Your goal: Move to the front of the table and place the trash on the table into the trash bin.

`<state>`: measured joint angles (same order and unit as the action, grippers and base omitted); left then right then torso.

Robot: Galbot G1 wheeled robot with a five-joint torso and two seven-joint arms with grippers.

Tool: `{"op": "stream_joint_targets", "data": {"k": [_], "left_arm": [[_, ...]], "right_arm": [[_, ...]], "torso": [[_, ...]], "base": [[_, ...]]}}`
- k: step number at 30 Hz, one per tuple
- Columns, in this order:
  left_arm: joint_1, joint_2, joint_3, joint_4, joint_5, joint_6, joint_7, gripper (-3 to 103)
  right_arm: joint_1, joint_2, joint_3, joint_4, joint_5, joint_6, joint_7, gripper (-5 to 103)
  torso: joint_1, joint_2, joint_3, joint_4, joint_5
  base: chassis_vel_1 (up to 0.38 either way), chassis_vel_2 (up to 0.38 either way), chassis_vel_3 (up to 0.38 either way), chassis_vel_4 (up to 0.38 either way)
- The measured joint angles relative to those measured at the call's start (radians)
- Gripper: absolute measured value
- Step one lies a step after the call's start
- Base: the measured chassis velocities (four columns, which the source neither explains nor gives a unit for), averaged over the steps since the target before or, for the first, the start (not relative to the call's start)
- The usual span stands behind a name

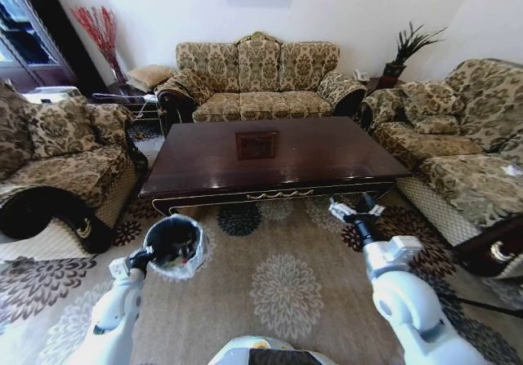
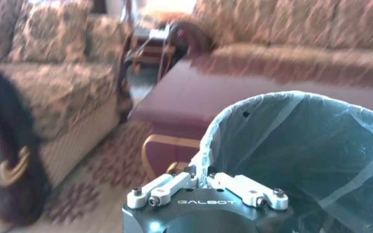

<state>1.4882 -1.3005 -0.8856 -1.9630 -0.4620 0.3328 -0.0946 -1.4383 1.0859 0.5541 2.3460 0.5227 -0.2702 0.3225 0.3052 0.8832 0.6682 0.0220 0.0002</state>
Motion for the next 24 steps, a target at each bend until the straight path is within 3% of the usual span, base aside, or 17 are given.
{"op": "stream_joint_targets", "data": {"k": [4,8,10,14,20,24], "left_arm": [[0.009,0.002,0.011,-0.143,-0.024,0.007,0.006,1],[0.001,0.013,0.027,-0.14,0.004,0.045,0.019,1],[0.004,0.015,0.03,-0.112,-0.005,0.072,0.018,1],[0.012,0.012,0.023,-0.12,-0.033,0.075,0.017,1],[0.008,0.015,0.019,-0.136,-0.038,0.073,0.017,1],[-0.001,0.022,0.025,-0.114,-0.015,0.105,0.005,1]], "right_arm": [[-0.004,0.003,0.0,-0.002,0.0,0.004,-0.016,100],[-0.004,0.004,-0.001,-0.001,0.0,0.006,-0.022,100],[-0.005,0.004,-0.002,0.0,0.0,0.008,-0.026,100],[-0.005,0.003,-0.003,-0.001,-0.001,0.01,-0.027,100],[-0.003,0.003,-0.008,-0.001,-0.002,0.009,-0.027,100],[-0.004,0.003,-0.008,-0.001,-0.003,0.009,-0.027,100]], "torso": [[0.0,0.0,0.0,0.0001,-0.0002],[0.0,0.0,0.0,-0.0007,0.001],[0.0,0.0,0.0,-0.0008,-0.001],[0.0,0.0,0.0,0.0007,-0.0007],[0.0,0.0,0.0,-0.0004,0.0],[0.0,0.0,0.0,-0.0002,0.0001]], "base": [[0.0,0.0,0.0,0.0],[0.0,0.0,0.0,0.0],[0.0,0.0,0.0,0.0],[0.0,0.0,0.0,0.0],[0.0,0.0,0.0,0.0],[0.0,0.0,0.0,0.0]]}}
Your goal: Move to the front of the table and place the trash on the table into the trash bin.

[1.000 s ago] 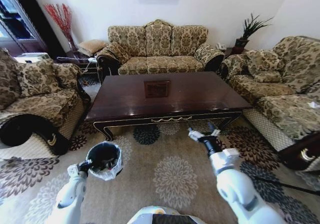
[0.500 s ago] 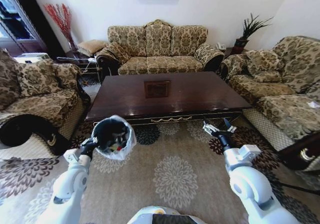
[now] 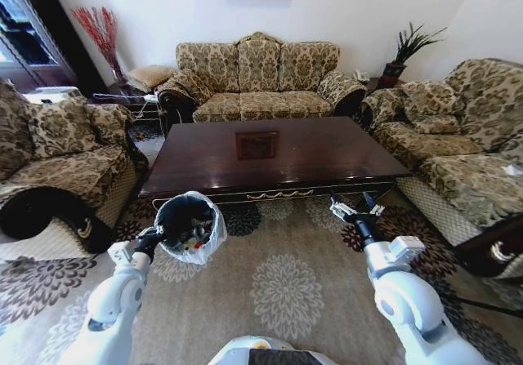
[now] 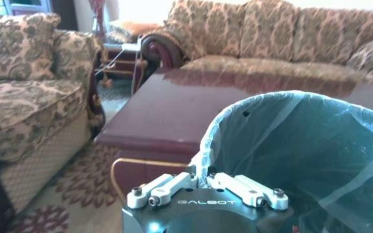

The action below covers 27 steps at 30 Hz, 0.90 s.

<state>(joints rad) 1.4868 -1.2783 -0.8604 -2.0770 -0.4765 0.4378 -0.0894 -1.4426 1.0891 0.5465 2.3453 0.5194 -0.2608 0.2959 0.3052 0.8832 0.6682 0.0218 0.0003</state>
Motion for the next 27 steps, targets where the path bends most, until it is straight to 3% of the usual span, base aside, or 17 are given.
{"op": "stream_joint_targets", "data": {"k": [6,13,16,27], "left_arm": [[0.004,0.005,-0.003,0.034,0.003,0.03,-0.014,1],[-0.005,0.005,-0.003,0.104,0.014,0.018,-0.009,1],[-0.04,0.003,0.019,0.268,-0.005,-0.019,-0.017,1],[-0.13,0.006,0.045,0.642,-0.023,-0.134,-0.001,1]], "right_arm": [[-0.007,0.005,0.004,0.004,-0.001,0.0,0.0,100],[-0.008,0.01,-0.002,0.002,-0.005,0.0,-0.004,100],[-0.013,0.01,-0.003,0.002,-0.006,0.002,-0.005,100],[-0.026,0.006,-0.001,0.004,-0.006,0.008,-0.007,100]], "torso": [[0.0,0.0,0.0,0.0003,-0.0004],[0.0,0.0,0.0,0.0,-0.0001],[0.0,0.0,0.0,-0.0001,-0.0005],[0.0,0.0,0.0,-0.0001,-0.0004]], "base": [[0.0,0.0,0.0,0.0],[0.0,0.0,0.0,0.0],[0.0,0.0,0.0,0.0],[0.0,0.0,0.0,0.0]]}}
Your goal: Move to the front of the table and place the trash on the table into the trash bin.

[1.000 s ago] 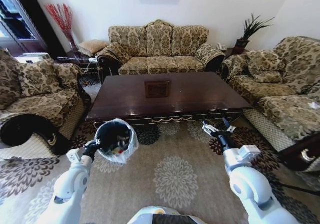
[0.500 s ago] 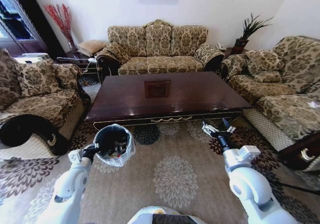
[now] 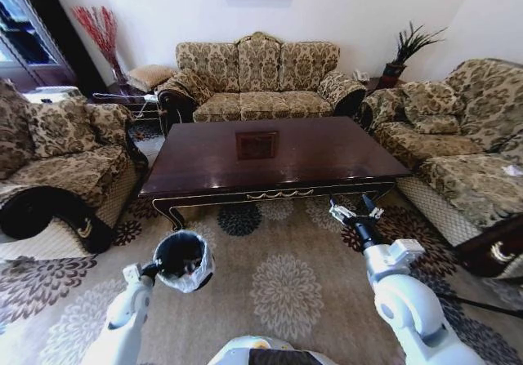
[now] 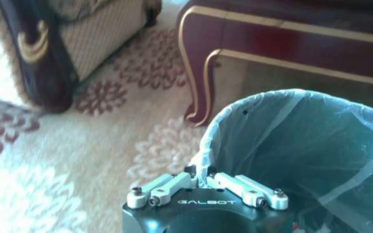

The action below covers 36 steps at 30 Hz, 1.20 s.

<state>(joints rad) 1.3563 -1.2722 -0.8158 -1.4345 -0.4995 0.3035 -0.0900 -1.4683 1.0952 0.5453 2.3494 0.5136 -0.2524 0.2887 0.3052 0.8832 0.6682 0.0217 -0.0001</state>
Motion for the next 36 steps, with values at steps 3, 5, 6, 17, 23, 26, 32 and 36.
{"op": "stream_joint_targets", "data": {"k": [3,5,6,17,23,26,32,36], "left_arm": [[-0.05,0.005,0.005,0.156,0.0,-0.057,0.022,1],[-0.061,0.005,0.006,0.19,0.0,-0.069,0.026,1],[-0.072,0.004,0.007,0.222,0.0,-0.079,0.032,1],[-0.159,-0.008,0.011,0.423,-0.046,-0.125,0.054,1],[-0.164,-0.007,0.006,0.444,-0.061,-0.132,0.083,3],[-0.144,-0.001,0.005,0.413,-0.084,-0.131,0.088,13],[-0.09,-0.001,-0.006,0.303,-0.1,-0.134,0.073,34],[-0.057,0.004,-0.022,0.215,-0.102,-0.134,0.065,51]], "right_arm": [[0.0,-0.001,-0.001,0.007,0.0,0.003,0.0,100],[0.0,-0.004,0.0,0.011,0.001,0.003,0.0,100],[0.0,-0.007,0.001,0.015,0.003,0.003,0.001,100],[-0.022,-0.022,0.029,0.032,0.013,0.003,0.006,100],[-0.035,-0.02,0.036,0.033,0.011,0.005,0.003,100],[-0.033,-0.02,0.036,0.033,0.011,0.006,0.002,100],[-0.03,-0.014,0.035,0.031,0.01,0.006,0.002,100],[-0.028,-0.01,0.035,0.029,0.009,0.006,0.003,100]], "torso": [[0.0,0.0,0.0,0.0,0.0002],[0.0,0.0,0.0,0.0003,0.0001],[0.0,0.0,0.0,0.0003,0.0],[0.0,0.0,0.0,0.0002,0.0002],[0.0,0.0,0.0,0.0,0.0001],[0.0,0.0,0.0,0.0003,0.0012],[0.0,0.0,0.0,0.0002,0.0006],[0.0,0.0,0.0,0.0002,0.0002]], "base": [[0.0,0.0,0.0,0.0],[0.0,0.0,0.0,0.0],[0.0,0.0,0.0,0.0],[0.0,0.0,0.0,0.0],[0.0,0.0,0.0,0.0],[0.0,0.0,0.0,0.0],[0.0,0.0,0.0,0.0],[0.0,0.0,0.0,0.0]]}}
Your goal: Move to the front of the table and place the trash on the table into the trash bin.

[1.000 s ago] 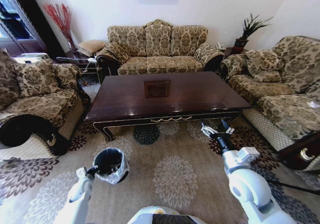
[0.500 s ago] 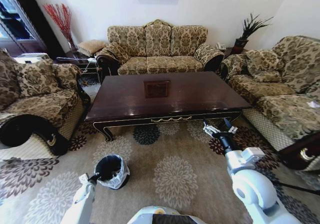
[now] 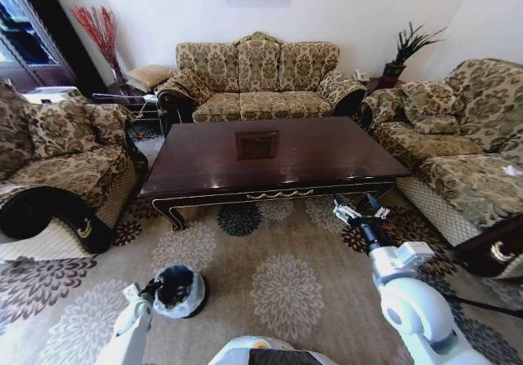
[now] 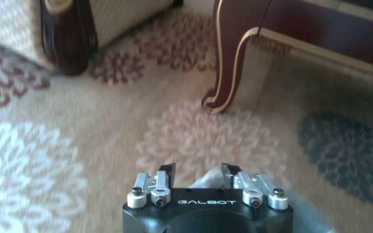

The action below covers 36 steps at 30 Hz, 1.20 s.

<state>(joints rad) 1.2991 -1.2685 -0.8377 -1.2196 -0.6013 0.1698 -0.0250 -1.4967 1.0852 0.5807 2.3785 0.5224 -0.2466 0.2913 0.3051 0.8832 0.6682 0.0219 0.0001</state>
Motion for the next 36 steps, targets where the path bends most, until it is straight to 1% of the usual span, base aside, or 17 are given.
{"op": "stream_joint_targets", "data": {"k": [2,3,6,7,8,9,10,11,14,15,18,19,21,23,24,26,36], "left_arm": [[0.025,0.001,-0.01,-0.103,-0.023,0.005,-0.012,61],[0.025,0.001,-0.01,-0.103,-0.023,0.005,-0.012,61],[0.065,-0.003,-0.038,-0.32,-0.054,0.014,-0.027,78],[0.065,-0.003,-0.038,-0.32,-0.054,0.014,-0.027,78],[0.081,-0.008,-0.047,-0.394,-0.047,0.007,-0.028,78],[0.108,-0.017,-0.063,-0.525,-0.04,-0.004,-0.026,89],[0.123,-0.022,-0.069,-0.59,-0.039,-0.01,-0.019,89],[0.123,-0.022,-0.069,-0.59,-0.039,-0.01,-0.019,89],[0.191,-0.055,-0.084,-0.827,-0.038,-0.034,0.008,99],[0.191,-0.055,-0.084,-0.827,-0.038,-0.034,0.008,99],[0.269,-0.097,-0.083,-1.021,-0.022,-0.039,0.035,100],[0.269,-0.097,-0.083,-1.021,-0.022,-0.039,0.035,100],[0.302,-0.126,-0.065,-1.107,0.022,-0.038,0.04,100],[0.306,-0.134,-0.059,-1.123,0.045,-0.038,0.041,100],[0.303,-0.145,-0.051,-1.133,0.089,-0.04,0.042,100],[0.285,-0.147,-0.043,-1.126,0.123,-0.043,0.04,100],[0.289,-0.153,-0.045,-1.091,0.177,-0.065,0.033,100]], "right_arm": [[0.002,0.001,0.0,0.001,0.0,0.0,0.001,100],[0.002,0.001,0.0,0.001,0.0,0.0,0.001,100],[0.006,-0.002,0.003,0.005,0.006,-0.01,0.0,100],[0.006,-0.002,0.003,0.005,0.006,-0.01,0.0,100],[0.007,-0.003,0.006,0.007,0.007,-0.015,-0.001,100],[0.007,-0.003,0.012,0.01,0.008,-0.021,-0.005,100],[0.006,-0.003,0.015,0.01,0.007,-0.023,-0.008,100],[0.006,-0.003,0.015,0.01,0.007,-0.023,-0.008,100],[0.0,0.0,0.032,0.013,0.006,-0.044,-0.014,100],[0.0,0.0,0.032,0.013,0.006,-0.044,-0.014,100],[-0.002,-0.001,0.053,0.015,0.007,-0.071,-0.015,100],[-0.002,-0.001,0.053,0.015,0.007,-0.071,-0.015,100],[0.002,-0.004,0.062,0.016,0.008,-0.095,-0.015,100],[0.004,-0.005,0.063,0.016,0.01,-0.102,-0.014,100],[0.011,-0.006,0.064,0.016,0.012,-0.109,-0.014,100],[0.019,-0.007,0.059,0.011,0.013,-0.114,-0.013,100],[0.031,-0.004,0.022,-0.005,-0.001,-0.114,-0.018,100]], "torso": [[0.0,0.0,0.0,0.0001,-0.0007],[0.0,0.0,0.0,0.0001,-0.0007],[0.0,0.0,0.0,-0.0002,0.0006],[0.0,0.0,0.0,-0.0002,0.0006],[0.0,0.0,0.0,-0.0002,-0.0004],[0.0,0.0,0.0,-0.0003,0.0001],[0.0,0.0,0.0,-0.0001,0.0006],[0.0,0.0,0.0,-0.0001,0.0006],[0.0,0.0,0.0,-0.0003,0.0003],[0.0,0.0,0.0,-0.0003,0.0003],[0.0,0.0,0.0,0.0,0.0007],[0.0,0.0,0.0,0.0,0.0007],[0.0,0.0,0.0,0.0002,0.0004],[0.0,0.0,0.0,0.0001,0.0002],[0.0,0.0,0.0,0.0,0.0004],[0.0,0.0,0.0,-0.0002,0.0002],[0.0,0.0,0.0,0.0,-0.0001]], "base": [[0.0,0.0,0.0,0.0],[0.0,0.0,0.0,0.0],[0.0,0.0,0.0,0.0],[0.0,0.0,0.0,0.0],[0.0,0.0,0.0,0.0],[0.0,0.0,0.0,0.0],[0.0,0.0,0.0,0.0],[0.0,0.0,0.0,0.0],[0.0,0.0,0.0,0.0],[0.0,0.0,0.0,0.0],[0.0,0.0,0.0,0.0],[0.0,0.0,0.0,0.0],[0.0,0.0,0.0,0.0],[0.0,0.0,0.0,0.0],[0.0,0.0,0.0,0.0],[0.0,0.0,0.0,0.0],[-0.033,-0.045,0.043,0.045]]}}
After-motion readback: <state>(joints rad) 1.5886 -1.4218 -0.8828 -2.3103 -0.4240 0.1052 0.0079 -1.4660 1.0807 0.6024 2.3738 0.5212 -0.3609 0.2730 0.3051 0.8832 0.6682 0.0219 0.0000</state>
